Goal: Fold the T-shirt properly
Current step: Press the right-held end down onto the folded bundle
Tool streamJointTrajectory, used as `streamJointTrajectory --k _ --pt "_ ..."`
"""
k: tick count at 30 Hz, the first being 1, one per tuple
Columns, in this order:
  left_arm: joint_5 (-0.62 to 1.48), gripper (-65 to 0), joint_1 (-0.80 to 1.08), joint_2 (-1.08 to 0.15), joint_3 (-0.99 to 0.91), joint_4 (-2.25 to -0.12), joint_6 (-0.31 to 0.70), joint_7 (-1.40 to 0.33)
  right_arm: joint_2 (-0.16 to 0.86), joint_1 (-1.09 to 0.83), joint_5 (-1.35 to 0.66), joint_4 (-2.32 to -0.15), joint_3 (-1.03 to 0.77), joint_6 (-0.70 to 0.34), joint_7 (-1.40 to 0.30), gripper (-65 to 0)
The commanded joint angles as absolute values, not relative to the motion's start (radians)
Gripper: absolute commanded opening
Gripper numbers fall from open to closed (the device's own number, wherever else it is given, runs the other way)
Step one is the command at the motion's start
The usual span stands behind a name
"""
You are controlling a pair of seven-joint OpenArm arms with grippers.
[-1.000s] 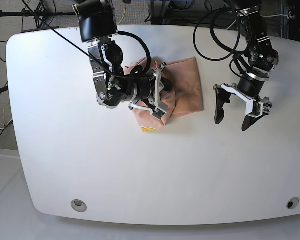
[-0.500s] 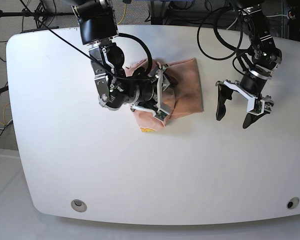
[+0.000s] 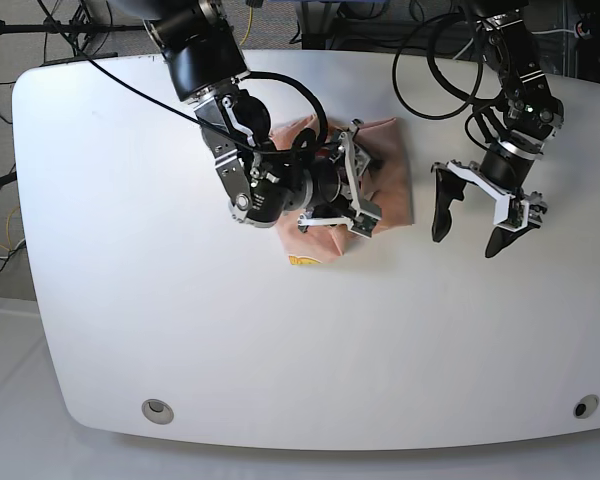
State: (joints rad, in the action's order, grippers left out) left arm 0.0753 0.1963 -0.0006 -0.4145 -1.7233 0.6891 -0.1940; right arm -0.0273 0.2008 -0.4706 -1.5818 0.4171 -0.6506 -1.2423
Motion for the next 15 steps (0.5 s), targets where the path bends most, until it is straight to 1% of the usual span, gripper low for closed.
streamJointTrajectory --k 1,7,15 --pt "0.093 -14.7 0.183 -0.007 -0.417 -1.741 0.690 -0.165 -0.036 0.234 -0.490 -1.600 0.438 -0.648 -1.224 -35.4" --pt "0.093 -14.7 0.186 -0.007 -0.417 -1.741 0.690 -0.165 -0.036 0.259 -0.489 -1.600 0.493 -0.648 -1.245 -35.4" --pt "0.093 -14.7 0.188 -0.007 -0.417 -1.741 0.690 -0.165 -0.039 0.271 -0.490 -1.596 0.495 -0.648 -1.247 -35.4"
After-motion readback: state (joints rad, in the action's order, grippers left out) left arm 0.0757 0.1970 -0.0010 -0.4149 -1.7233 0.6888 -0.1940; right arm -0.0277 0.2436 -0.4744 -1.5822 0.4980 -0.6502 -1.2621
